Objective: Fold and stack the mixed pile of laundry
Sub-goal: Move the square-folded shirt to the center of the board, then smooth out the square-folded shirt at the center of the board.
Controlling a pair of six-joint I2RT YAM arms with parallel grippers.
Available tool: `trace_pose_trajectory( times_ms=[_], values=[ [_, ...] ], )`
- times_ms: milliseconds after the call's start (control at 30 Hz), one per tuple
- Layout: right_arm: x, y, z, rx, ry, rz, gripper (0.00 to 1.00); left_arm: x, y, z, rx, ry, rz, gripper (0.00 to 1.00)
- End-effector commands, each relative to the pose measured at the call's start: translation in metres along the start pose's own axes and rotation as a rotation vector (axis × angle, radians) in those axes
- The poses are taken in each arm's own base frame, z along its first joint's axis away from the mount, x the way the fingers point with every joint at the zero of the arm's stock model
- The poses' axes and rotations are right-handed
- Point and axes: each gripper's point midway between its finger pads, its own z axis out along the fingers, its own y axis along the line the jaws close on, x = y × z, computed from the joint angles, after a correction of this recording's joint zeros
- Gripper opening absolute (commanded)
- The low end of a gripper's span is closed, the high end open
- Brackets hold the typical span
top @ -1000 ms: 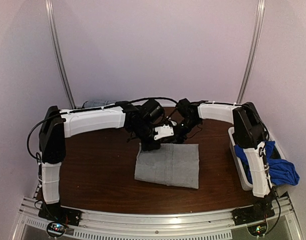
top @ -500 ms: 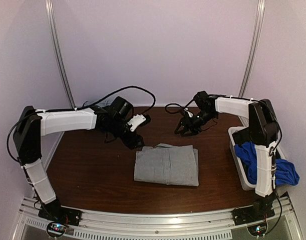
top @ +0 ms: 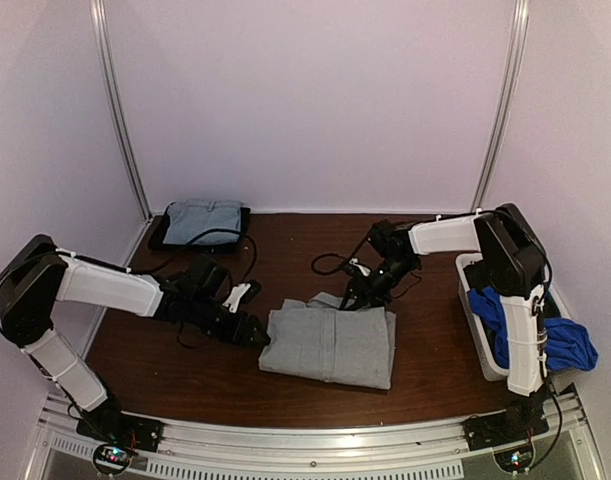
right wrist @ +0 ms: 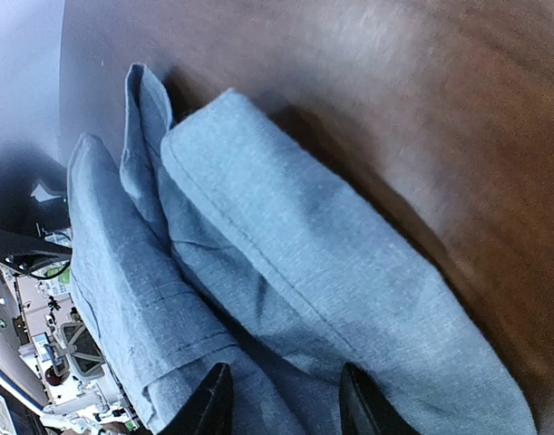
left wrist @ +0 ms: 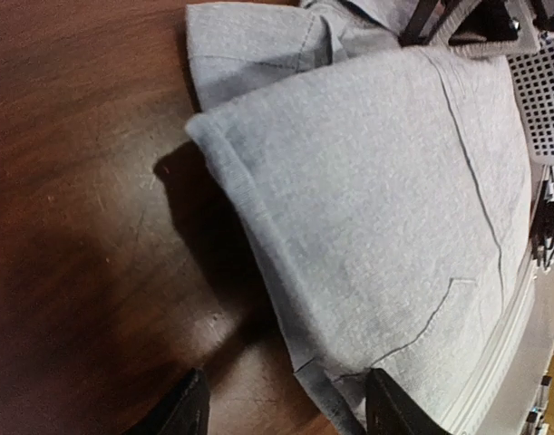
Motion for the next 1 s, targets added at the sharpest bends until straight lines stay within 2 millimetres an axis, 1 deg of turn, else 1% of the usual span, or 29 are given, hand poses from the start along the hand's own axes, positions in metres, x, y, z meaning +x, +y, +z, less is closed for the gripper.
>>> trace_pose_trajectory(
  times_ms=[0, 100, 167, 200, 233, 300, 333, 367, 467, 600, 733, 767, 800, 833, 900, 967],
  values=[
    [0.021, 0.027, -0.003, -0.019, -0.001, -0.044, 0.42, -0.023, -0.026, -0.018, 0.146, -0.161, -0.069, 0.6],
    [0.049, 0.046, 0.006, -0.047, 0.038, -0.056, 0.42, -0.02, -0.03, -0.029, 0.184, -0.188, -0.052, 0.59],
    [0.06, 0.052, 0.004, -0.059, 0.05, -0.055, 0.42, -0.024, -0.04, -0.038, 0.199, -0.196, 0.01, 0.6],
    [0.063, 0.055, 0.0, -0.063, 0.046, -0.06, 0.43, -0.026, -0.042, -0.041, 0.19, -0.194, 0.048, 0.6],
    [0.063, 0.054, -0.003, -0.057, 0.039, -0.06, 0.43, -0.027, -0.041, -0.042, 0.171, -0.183, 0.067, 0.6],
    [0.058, 0.05, -0.011, -0.052, 0.015, -0.05, 0.45, -0.03, -0.039, -0.041, 0.15, -0.176, 0.085, 0.6],
    [0.054, 0.046, -0.016, -0.052, 0.001, -0.037, 0.46, -0.025, -0.034, -0.036, 0.138, -0.146, 0.072, 0.6],
    [0.05, 0.043, -0.019, -0.051, -0.013, -0.027, 0.46, -0.024, -0.033, -0.033, 0.136, -0.136, 0.067, 0.6],
    [0.038, 0.034, -0.024, -0.031, -0.036, -0.01, 0.46, -0.028, -0.029, -0.024, 0.121, -0.116, 0.035, 0.6],
    [0.034, 0.025, -0.014, -0.027, -0.01, 0.006, 0.44, -0.029, -0.02, -0.013, 0.099, -0.093, -0.009, 0.61],
    [0.037, 0.018, 0.0, -0.027, 0.034, 0.006, 0.4, -0.032, -0.025, -0.004, 0.138, -0.072, -0.004, 0.59],
    [0.04, 0.017, 0.005, -0.032, 0.05, 0.006, 0.39, -0.031, -0.026, -0.001, 0.153, -0.06, -0.007, 0.58],
    [0.042, 0.016, 0.009, -0.036, 0.064, 0.006, 0.38, -0.037, -0.031, 0.0, 0.178, -0.075, 0.007, 0.56],
    [0.044, 0.016, 0.014, -0.04, 0.077, 0.006, 0.38, -0.038, -0.034, 0.001, 0.195, -0.073, 0.012, 0.54],
    [0.048, 0.013, 0.022, -0.038, 0.1, 0.005, 0.37, -0.042, -0.036, 0.005, 0.206, -0.069, 0.019, 0.51],
    [0.05, 0.01, 0.027, -0.04, 0.109, 0.01, 0.34, -0.048, -0.039, 0.007, 0.218, -0.072, 0.029, 0.45]
  ],
)
